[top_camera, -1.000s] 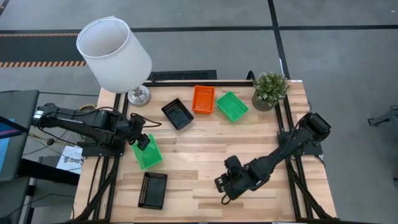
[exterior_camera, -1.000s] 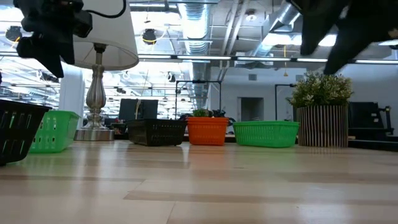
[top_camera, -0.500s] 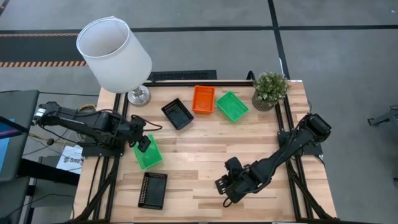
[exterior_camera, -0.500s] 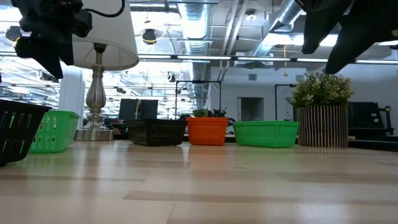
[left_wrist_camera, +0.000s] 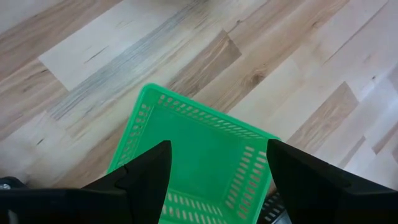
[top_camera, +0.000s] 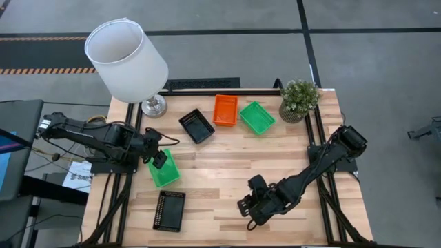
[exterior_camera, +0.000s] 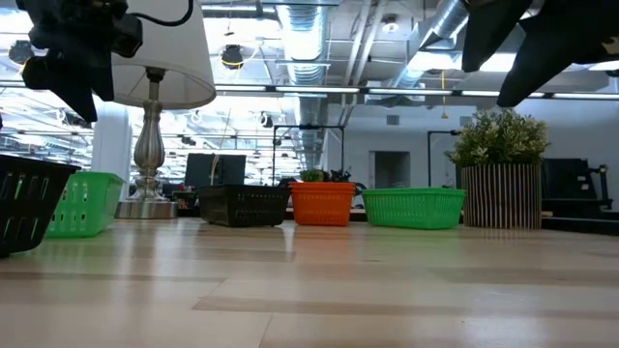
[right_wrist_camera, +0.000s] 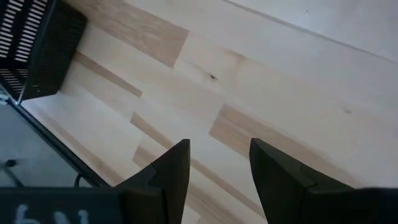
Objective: Stack baskets by color
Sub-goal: Stack the left green bin on top of the right green bin
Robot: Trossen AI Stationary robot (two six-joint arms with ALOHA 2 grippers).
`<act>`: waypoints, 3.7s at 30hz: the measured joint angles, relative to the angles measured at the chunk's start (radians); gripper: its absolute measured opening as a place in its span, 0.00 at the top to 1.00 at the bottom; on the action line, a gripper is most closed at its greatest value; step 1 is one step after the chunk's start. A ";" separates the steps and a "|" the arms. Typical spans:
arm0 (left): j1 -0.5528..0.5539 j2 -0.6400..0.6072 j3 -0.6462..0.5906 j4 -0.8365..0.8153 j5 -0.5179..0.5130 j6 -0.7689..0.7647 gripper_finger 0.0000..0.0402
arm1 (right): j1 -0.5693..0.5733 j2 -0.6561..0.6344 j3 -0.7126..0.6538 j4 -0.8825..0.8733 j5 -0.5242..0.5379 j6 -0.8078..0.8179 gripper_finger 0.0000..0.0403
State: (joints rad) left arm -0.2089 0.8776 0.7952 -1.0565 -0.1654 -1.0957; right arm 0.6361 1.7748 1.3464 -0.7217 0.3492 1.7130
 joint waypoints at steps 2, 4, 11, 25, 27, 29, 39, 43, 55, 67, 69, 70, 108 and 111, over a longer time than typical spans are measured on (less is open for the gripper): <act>0.000 0.000 0.000 0.000 0.000 0.001 0.37 | 0.000 0.000 0.000 0.007 0.000 -0.013 0.54; 0.000 0.000 0.000 0.000 0.000 0.000 0.37 | 0.000 0.000 0.000 0.008 0.000 -0.014 0.54; 0.000 0.000 0.000 0.000 0.000 0.013 0.37 | 0.000 0.000 0.000 0.012 0.000 -0.020 0.53; 0.000 0.000 0.000 -0.001 -0.016 0.018 0.37 | 0.000 0.000 0.000 0.041 0.000 -0.100 0.54; 0.000 0.000 0.000 -0.001 -0.016 0.018 0.37 | 0.000 0.000 0.000 0.045 0.000 -0.100 0.54; 0.000 0.000 0.000 -0.001 -0.015 0.018 0.37 | 0.000 0.000 0.000 0.048 0.000 -0.100 0.55; 0.000 0.000 0.000 -0.004 -0.016 0.022 0.37 | 0.000 0.000 0.000 0.052 -0.002 -0.102 0.54; 0.000 0.000 0.000 -0.005 -0.017 0.045 0.37 | 0.000 0.000 0.000 0.052 -0.003 -0.100 0.54; -0.001 0.000 0.000 -0.010 0.034 0.104 0.30 | -0.001 0.000 0.000 0.051 -0.005 -0.101 0.52; -0.023 0.080 0.000 -0.046 0.045 0.123 0.23 | -0.003 0.000 0.000 0.050 -0.005 -0.100 0.52; -0.029 0.109 0.000 -0.067 0.016 0.147 0.23 | -0.003 0.000 0.000 0.051 -0.005 -0.099 0.52; -0.029 0.118 0.000 -0.079 -0.005 0.154 0.23 | -0.003 0.000 0.000 0.053 -0.005 -0.099 0.52; 0.057 0.170 -0.258 0.091 -0.004 0.027 0.97 | -0.044 0.000 0.000 0.071 -0.009 -0.172 0.53; 0.078 0.170 -0.240 0.117 -0.010 0.037 0.99 | -0.063 0.000 0.000 0.068 -0.008 -0.178 0.54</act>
State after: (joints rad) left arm -0.1307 1.0473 0.5549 -0.9396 -0.1749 -1.0589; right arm 0.5730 1.7744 1.3468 -0.6541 0.3409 1.5349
